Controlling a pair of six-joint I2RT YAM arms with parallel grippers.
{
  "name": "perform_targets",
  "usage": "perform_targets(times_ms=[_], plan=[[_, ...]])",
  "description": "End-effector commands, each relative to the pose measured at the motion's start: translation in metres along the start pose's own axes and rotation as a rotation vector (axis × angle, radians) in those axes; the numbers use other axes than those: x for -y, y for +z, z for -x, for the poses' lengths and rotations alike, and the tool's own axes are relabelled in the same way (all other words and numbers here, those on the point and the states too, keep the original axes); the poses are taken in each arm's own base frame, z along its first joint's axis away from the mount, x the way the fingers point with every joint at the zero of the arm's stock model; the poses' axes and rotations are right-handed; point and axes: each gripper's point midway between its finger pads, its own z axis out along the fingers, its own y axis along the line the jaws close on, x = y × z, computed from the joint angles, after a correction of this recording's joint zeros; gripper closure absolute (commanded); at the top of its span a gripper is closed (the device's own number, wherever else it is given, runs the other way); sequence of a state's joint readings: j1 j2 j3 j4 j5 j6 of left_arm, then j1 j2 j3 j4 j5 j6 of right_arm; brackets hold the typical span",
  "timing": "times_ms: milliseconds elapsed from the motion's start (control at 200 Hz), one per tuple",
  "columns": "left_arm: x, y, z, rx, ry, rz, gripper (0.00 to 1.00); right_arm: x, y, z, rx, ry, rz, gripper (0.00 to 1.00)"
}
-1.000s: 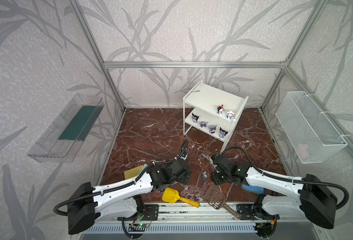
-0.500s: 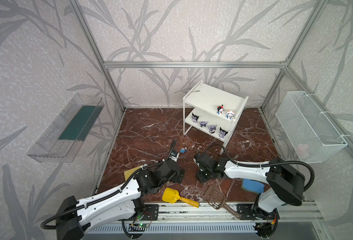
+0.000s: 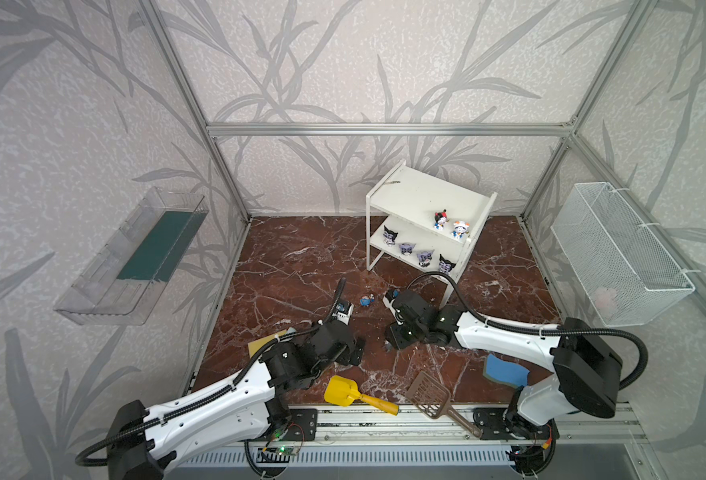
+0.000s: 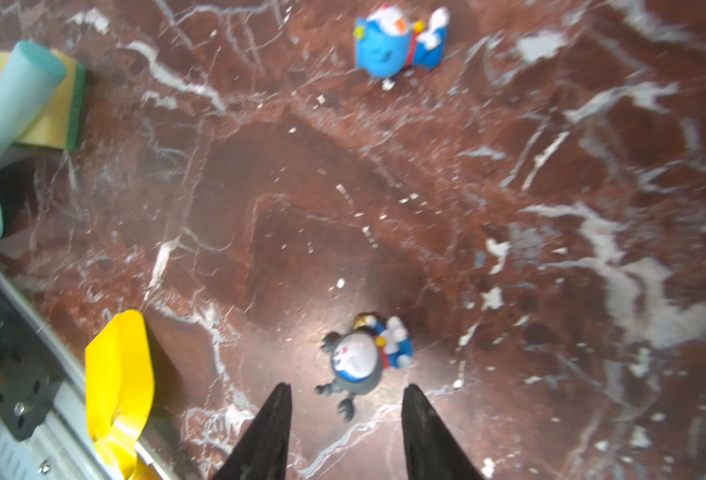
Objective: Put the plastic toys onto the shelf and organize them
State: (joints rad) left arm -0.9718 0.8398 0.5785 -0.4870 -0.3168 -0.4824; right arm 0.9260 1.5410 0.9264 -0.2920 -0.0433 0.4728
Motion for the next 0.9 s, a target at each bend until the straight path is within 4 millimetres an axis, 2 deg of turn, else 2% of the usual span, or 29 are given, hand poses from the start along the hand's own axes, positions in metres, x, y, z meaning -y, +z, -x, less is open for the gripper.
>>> perform_targets(times_ms=[0, 125, 160, 180, 230, 395, 525, 815, 895], plan=[[-0.008, -0.001, -0.002, 0.004, -0.005, 0.032, 0.01, 0.013, 0.007, 0.009, -0.019, -0.021, -0.034, 0.59], [-0.009, -0.004, 0.0, 0.008, -0.016, 0.03, 0.01, 0.021, 0.027, 0.012, -0.071, -0.039, -0.052, 0.7], [-0.009, -0.005, 0.0, 0.012, -0.021, 0.03, 0.01, 0.021, 0.028, 0.016, -0.069, -0.043, -0.045, 0.71], [-0.01, -0.006, 0.0, 0.014, -0.023, 0.032, 0.01, 0.024, 0.037, 0.011, -0.091, -0.042, -0.054, 0.71], [-0.012, -0.008, 0.0, 0.019, -0.028, 0.032, 0.01, 0.027, 0.044, 0.01, -0.103, -0.045, -0.065, 0.71], [-0.014, -0.014, 0.001, 0.039, -0.045, 0.021, 0.01, 0.037, 0.057, -0.003, -0.16, -0.051, -0.094, 0.73], [-0.012, -0.015, 0.002, 0.037, -0.036, 0.008, 0.0, 0.035, 0.053, -0.015, -0.172, -0.053, -0.068, 0.74], [-0.004, -0.01, 0.001, 0.026, -0.034, -0.025, 0.01, 0.03, 0.042, -0.059, -0.248, -0.083, -0.082, 0.76], [0.0, -0.008, -0.001, 0.015, -0.036, -0.038, 0.01, 0.025, 0.031, -0.062, -0.227, -0.082, -0.072, 0.76]])
